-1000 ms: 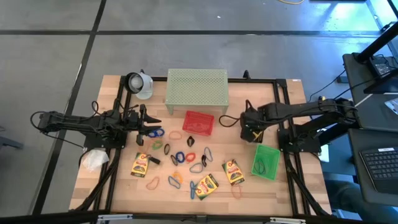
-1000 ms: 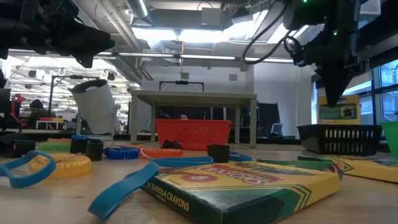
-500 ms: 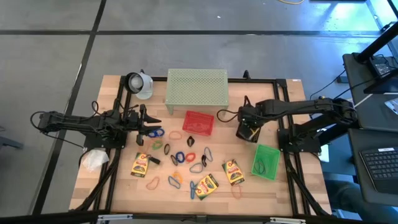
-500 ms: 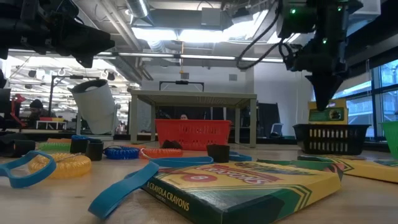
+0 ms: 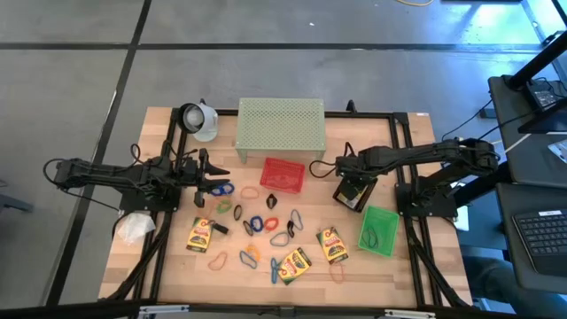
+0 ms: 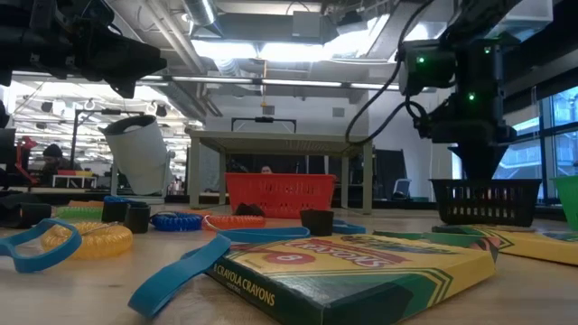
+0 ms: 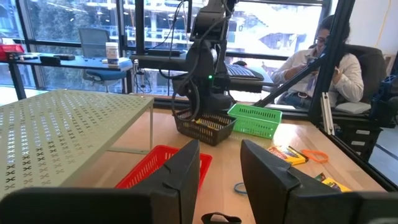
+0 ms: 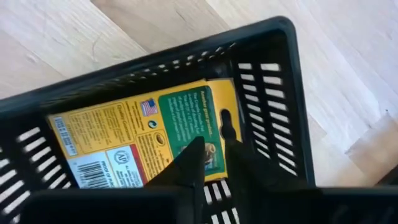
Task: Pick & Place Office Desk Supplies
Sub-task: Put the blue spring keychain into the red bin
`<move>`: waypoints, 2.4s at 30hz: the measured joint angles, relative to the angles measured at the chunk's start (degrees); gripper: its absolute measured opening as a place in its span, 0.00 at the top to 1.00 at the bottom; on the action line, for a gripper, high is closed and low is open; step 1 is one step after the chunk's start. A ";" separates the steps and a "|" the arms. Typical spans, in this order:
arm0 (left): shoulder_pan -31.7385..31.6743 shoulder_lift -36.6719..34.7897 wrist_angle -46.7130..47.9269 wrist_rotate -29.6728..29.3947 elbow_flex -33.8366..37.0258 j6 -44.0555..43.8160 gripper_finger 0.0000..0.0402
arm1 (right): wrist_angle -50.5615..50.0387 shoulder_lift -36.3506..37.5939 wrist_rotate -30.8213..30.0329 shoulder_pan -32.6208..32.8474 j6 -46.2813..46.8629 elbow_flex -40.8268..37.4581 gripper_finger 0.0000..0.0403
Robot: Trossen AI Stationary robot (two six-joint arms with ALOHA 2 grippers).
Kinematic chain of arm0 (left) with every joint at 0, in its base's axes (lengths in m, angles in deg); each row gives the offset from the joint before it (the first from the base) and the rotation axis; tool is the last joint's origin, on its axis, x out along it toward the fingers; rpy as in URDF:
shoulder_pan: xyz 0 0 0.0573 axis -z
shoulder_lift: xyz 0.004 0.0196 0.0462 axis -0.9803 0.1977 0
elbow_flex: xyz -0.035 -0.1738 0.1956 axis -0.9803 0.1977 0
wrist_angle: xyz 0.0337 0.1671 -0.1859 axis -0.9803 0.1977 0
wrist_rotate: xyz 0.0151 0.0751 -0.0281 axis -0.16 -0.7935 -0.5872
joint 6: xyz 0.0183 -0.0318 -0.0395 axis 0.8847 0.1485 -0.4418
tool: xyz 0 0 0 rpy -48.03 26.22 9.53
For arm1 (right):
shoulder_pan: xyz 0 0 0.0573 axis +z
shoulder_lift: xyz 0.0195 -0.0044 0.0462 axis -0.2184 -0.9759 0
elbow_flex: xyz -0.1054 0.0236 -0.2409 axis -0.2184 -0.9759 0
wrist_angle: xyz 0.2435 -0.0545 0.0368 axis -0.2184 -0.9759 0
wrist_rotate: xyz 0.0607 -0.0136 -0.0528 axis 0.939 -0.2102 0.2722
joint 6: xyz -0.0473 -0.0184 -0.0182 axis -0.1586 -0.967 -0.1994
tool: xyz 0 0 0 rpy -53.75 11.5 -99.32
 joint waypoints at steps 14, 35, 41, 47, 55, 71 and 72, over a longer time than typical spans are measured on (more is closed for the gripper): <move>0.00 0.01 -0.03 -0.01 0.00 -0.02 0.72 | -5.34 0.00 0.08 0.00 0.51 4.23 0.63; 4.68 18.66 23.32 2.16 -21.06 -7.82 0.72 | -13.99 3.68 -16.46 18.43 9.24 25.60 0.74; 6.19 29.95 47.09 -1.15 -31.04 -13.02 0.72 | -12.97 5.72 -23.68 28.47 17.51 25.56 0.75; 6.23 38.43 59.40 -12.71 -35.12 -15.34 0.72 | -12.83 5.20 -28.70 36.40 23.84 25.46 0.75; 5.17 46.98 60.36 -8.77 -35.50 -9.14 0.72 | -9.41 4.28 -32.87 44.23 28.35 25.44 0.75; 2.40 62.58 60.87 -4.97 -35.50 -13.17 0.71 | -5.72 -2.86 -34.58 49.20 28.19 25.40 0.75; 2.62 63.09 60.88 -5.52 -35.50 -12.69 0.71 | -5.69 -3.31 -34.37 49.20 28.18 25.40 0.75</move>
